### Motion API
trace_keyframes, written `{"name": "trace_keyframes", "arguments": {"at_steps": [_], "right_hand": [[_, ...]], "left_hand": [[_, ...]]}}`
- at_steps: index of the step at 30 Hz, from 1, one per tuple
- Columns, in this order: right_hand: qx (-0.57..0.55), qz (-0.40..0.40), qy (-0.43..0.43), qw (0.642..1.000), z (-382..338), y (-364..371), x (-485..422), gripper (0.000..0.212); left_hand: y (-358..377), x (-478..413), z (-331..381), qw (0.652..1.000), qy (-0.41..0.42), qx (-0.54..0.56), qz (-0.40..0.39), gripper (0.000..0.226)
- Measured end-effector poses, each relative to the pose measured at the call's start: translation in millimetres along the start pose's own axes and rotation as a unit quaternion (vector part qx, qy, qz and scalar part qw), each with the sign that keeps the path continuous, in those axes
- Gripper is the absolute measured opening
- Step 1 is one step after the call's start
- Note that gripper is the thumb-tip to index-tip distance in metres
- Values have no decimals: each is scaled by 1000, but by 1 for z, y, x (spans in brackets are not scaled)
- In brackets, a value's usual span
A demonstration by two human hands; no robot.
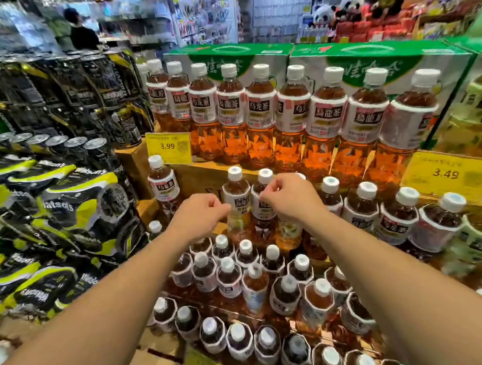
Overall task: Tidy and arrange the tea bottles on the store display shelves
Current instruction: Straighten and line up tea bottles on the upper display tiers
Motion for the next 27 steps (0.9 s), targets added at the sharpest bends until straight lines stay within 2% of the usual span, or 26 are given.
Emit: {"name": "trace_keyframes", "arguments": {"at_steps": [2, 4, 8, 11, 14, 18, 27], "right_hand": [[78, 10, -5, 997, -4, -2, -11, 9], [128, 17, 8, 992, -8, -3, -21, 20], [196, 2, 33, 980, -17, 5, -39, 41], [257, -40, 38, 965, -17, 11, -48, 47], [271, -45, 33, 961, -17, 16, -49, 39], [259, -40, 31, 965, -20, 17, -45, 32], [249, 20, 6, 968, -45, 2, -22, 30]], "left_hand": [[-5, -14, 2, 999, 14, -39, 30, 28], [-8, -31, 6, 996, 14, -69, 53, 23], [-12, -60, 10, 993, 50, -99, 49, 54], [-11, -78, 17, 984, 110, -140, 25, 60], [-10, -89, 26, 970, 162, -183, -5, 49], [-11, -95, 32, 963, 187, -190, -24, 34], [-5, -89, 41, 976, 187, -109, -13, 33]]}}
Point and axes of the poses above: each hand's wrist, its own x-axis away from the middle knuckle, its own y-axis out of the palm, z = x × y, the point moved 1 cm from there along -x, towards the middle knuckle, and after that the axes turned 10 degrees about -y, right-handed, at the moved point
